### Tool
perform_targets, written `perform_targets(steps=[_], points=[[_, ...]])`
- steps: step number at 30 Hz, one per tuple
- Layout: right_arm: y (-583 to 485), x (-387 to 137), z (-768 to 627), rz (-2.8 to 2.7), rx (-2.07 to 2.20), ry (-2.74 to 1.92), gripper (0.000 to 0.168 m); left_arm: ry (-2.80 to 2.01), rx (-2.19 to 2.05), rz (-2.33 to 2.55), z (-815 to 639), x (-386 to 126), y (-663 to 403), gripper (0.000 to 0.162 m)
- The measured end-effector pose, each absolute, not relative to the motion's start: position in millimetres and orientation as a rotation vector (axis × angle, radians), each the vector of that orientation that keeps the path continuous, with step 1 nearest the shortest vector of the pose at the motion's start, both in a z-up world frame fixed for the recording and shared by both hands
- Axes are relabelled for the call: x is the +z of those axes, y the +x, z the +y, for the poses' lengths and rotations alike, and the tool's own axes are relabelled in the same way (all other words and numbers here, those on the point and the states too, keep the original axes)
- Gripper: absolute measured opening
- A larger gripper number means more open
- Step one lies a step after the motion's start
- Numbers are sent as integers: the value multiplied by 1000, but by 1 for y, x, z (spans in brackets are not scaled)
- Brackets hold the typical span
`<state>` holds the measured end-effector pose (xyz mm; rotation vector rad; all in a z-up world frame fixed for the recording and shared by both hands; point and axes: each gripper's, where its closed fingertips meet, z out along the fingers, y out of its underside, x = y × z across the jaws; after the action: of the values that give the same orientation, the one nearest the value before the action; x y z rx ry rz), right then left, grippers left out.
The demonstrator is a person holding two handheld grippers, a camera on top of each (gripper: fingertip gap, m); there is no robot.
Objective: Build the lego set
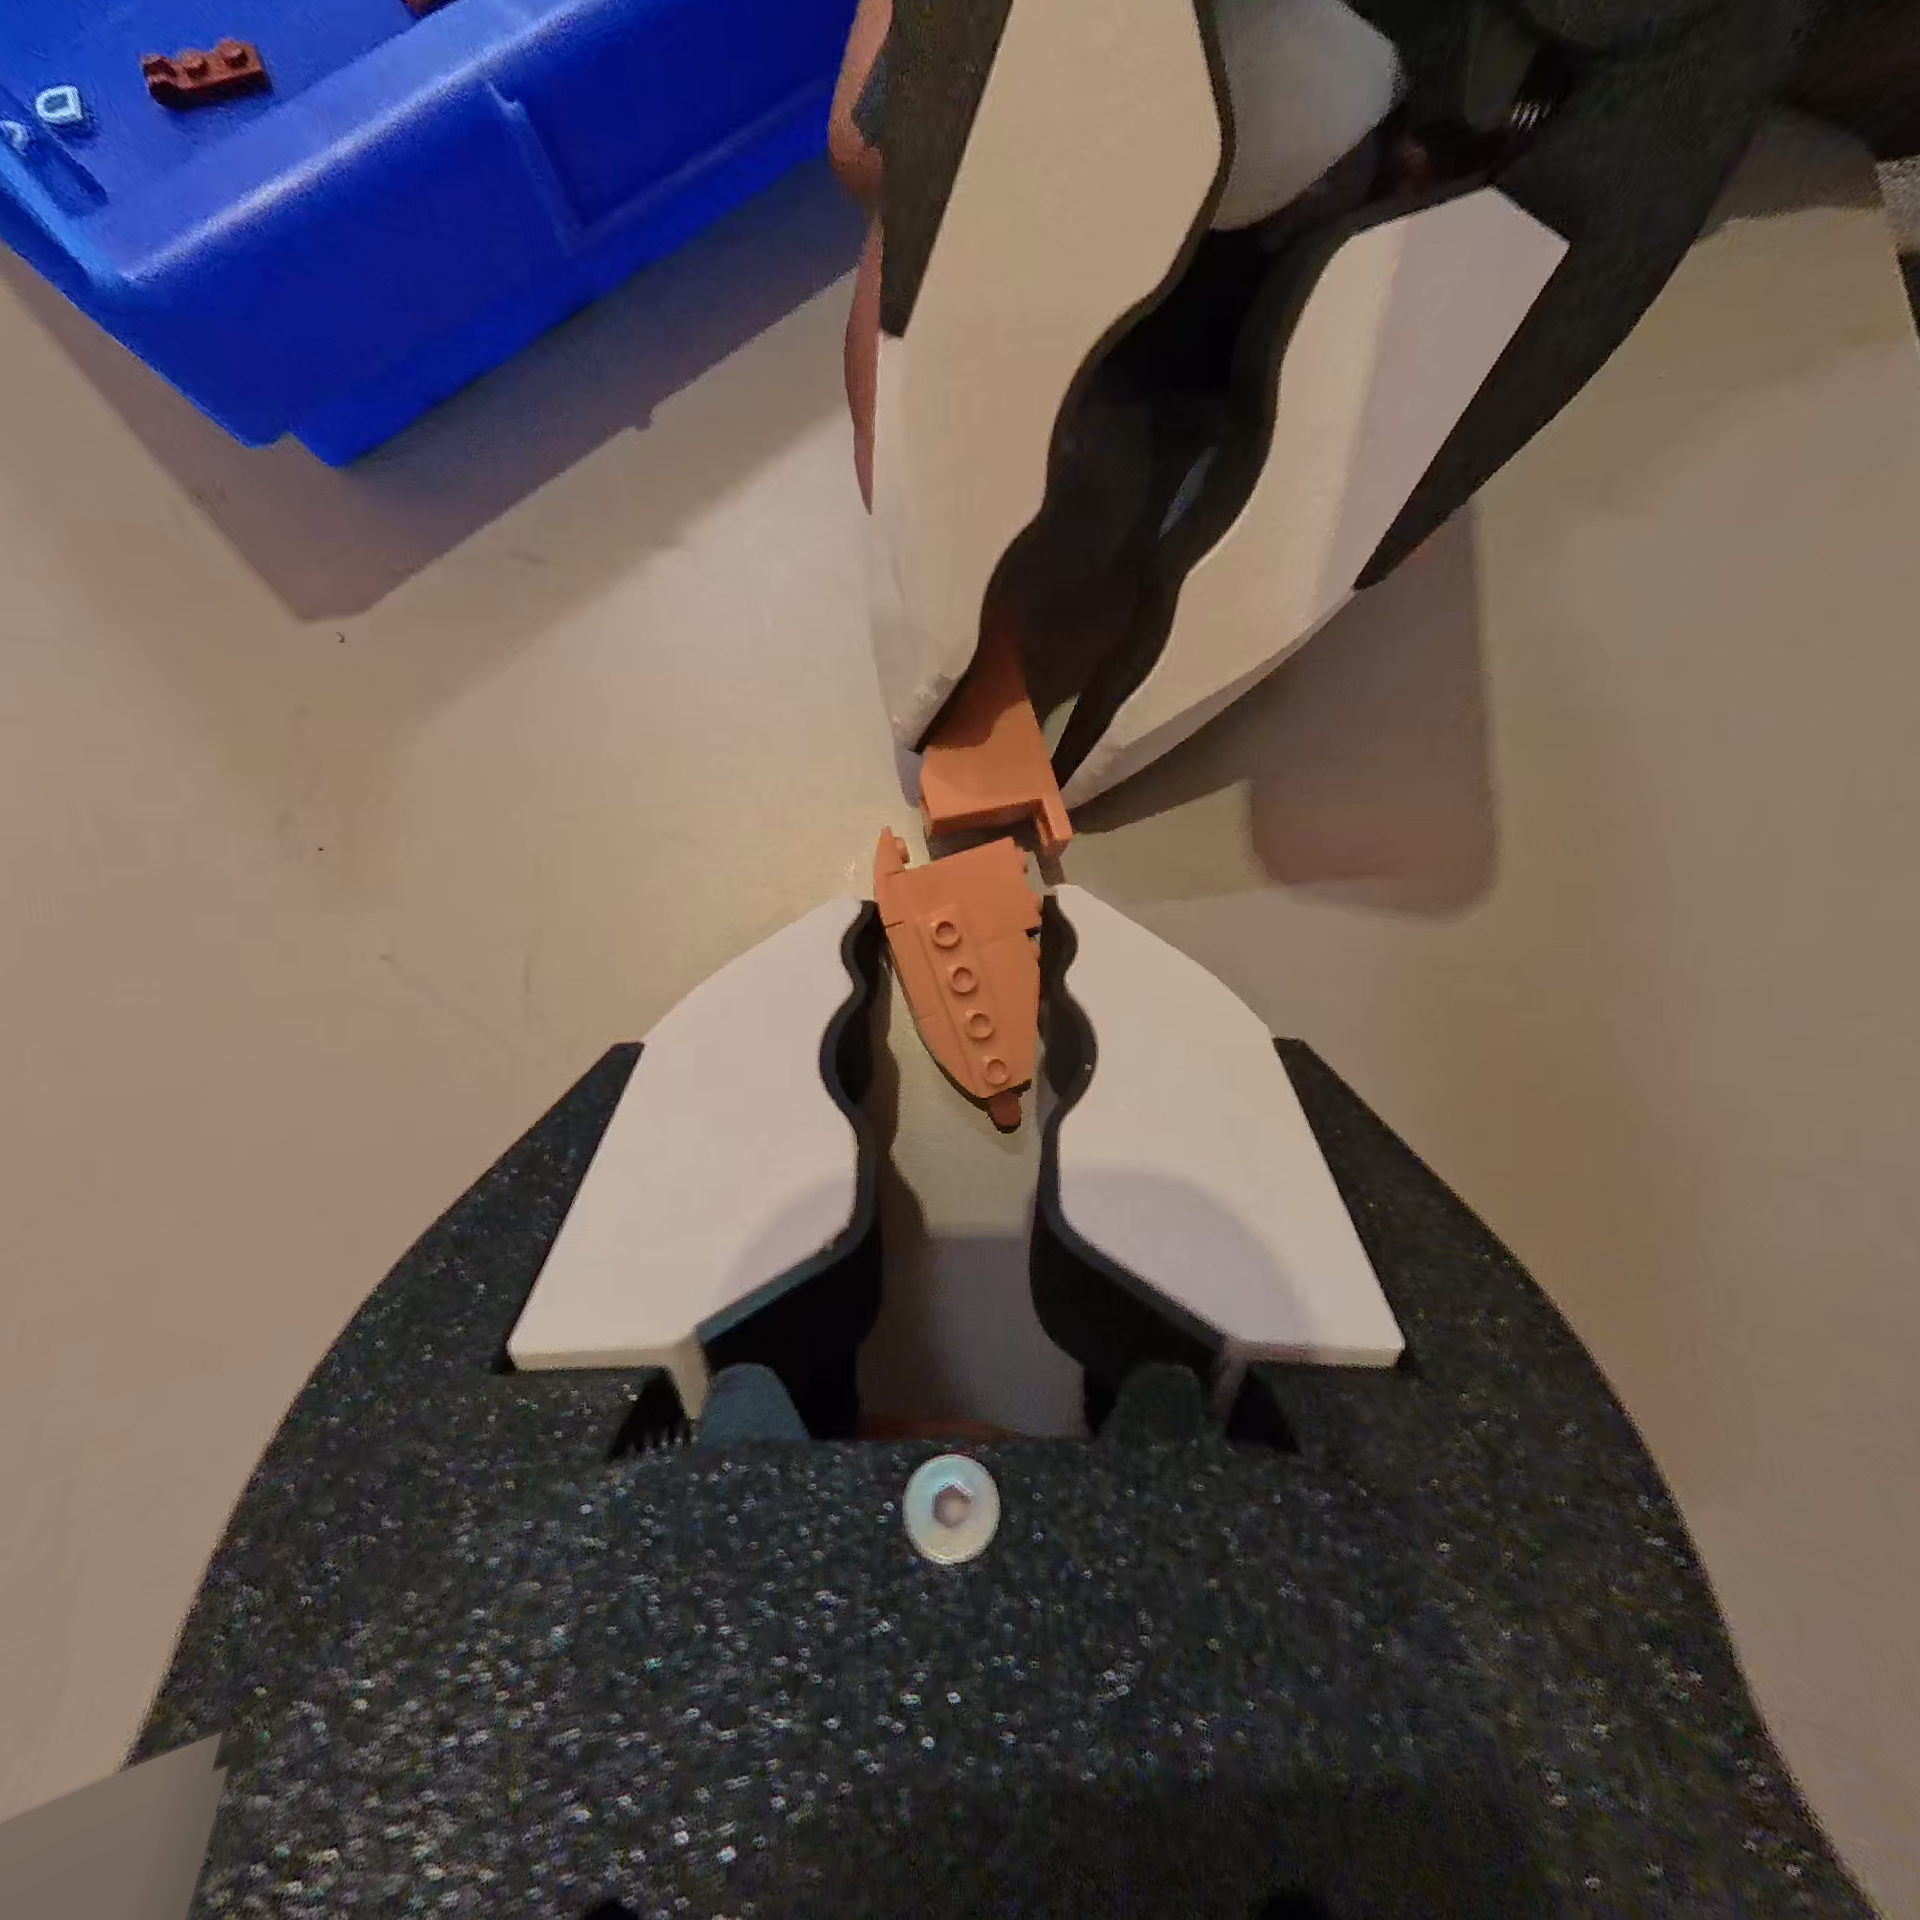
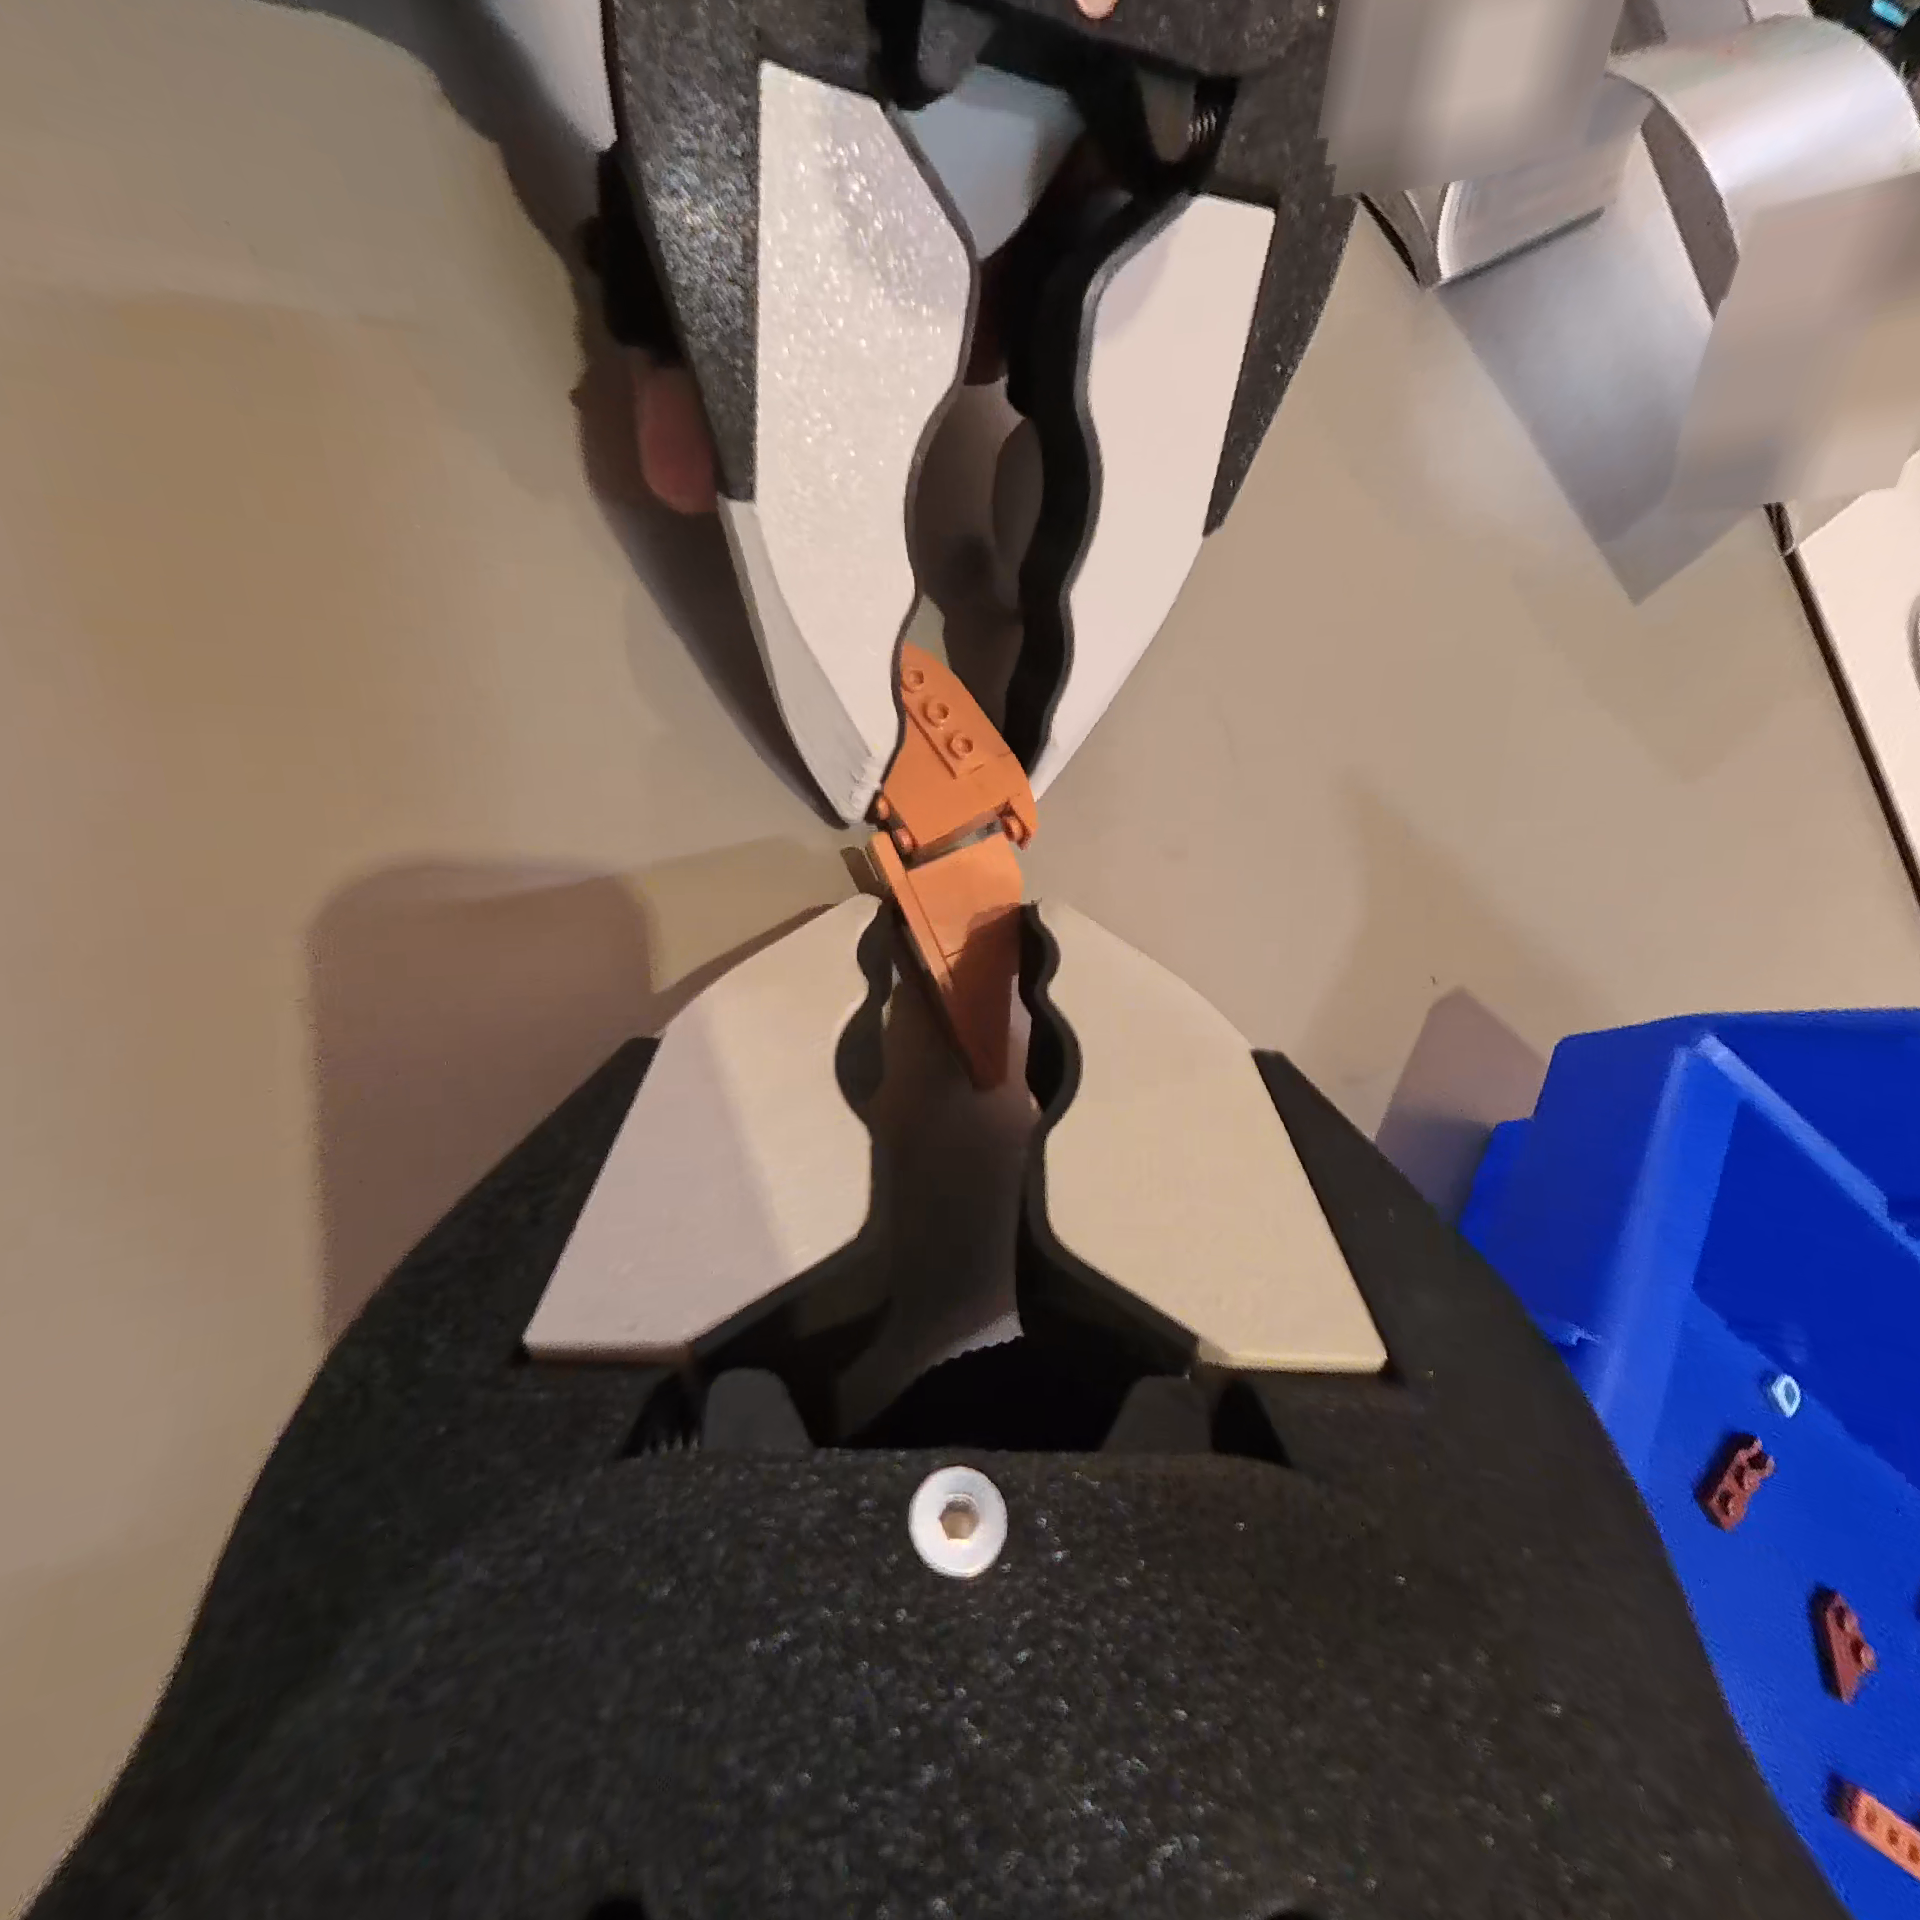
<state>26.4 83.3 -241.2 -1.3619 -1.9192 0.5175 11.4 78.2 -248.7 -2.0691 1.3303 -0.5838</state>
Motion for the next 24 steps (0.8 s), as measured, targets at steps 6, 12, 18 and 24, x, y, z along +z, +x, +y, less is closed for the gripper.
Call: perform_targets(steps=[6,12,18,24], points=[[24,-241,78,-1948,502,-1310,23,-2054,-560,1383,73,-249,13,30],[25,-243,75,-2001,451,-1277,23,-2047,-543,1416,69,-248,14,30],[22,-242,73,-2014,451,-1254,24,-2060,-479,1450,69,-249,13,30],[20,-243,72,-2041,452,-1238,27,-2067,-417,1488,69,-249,12,30]])
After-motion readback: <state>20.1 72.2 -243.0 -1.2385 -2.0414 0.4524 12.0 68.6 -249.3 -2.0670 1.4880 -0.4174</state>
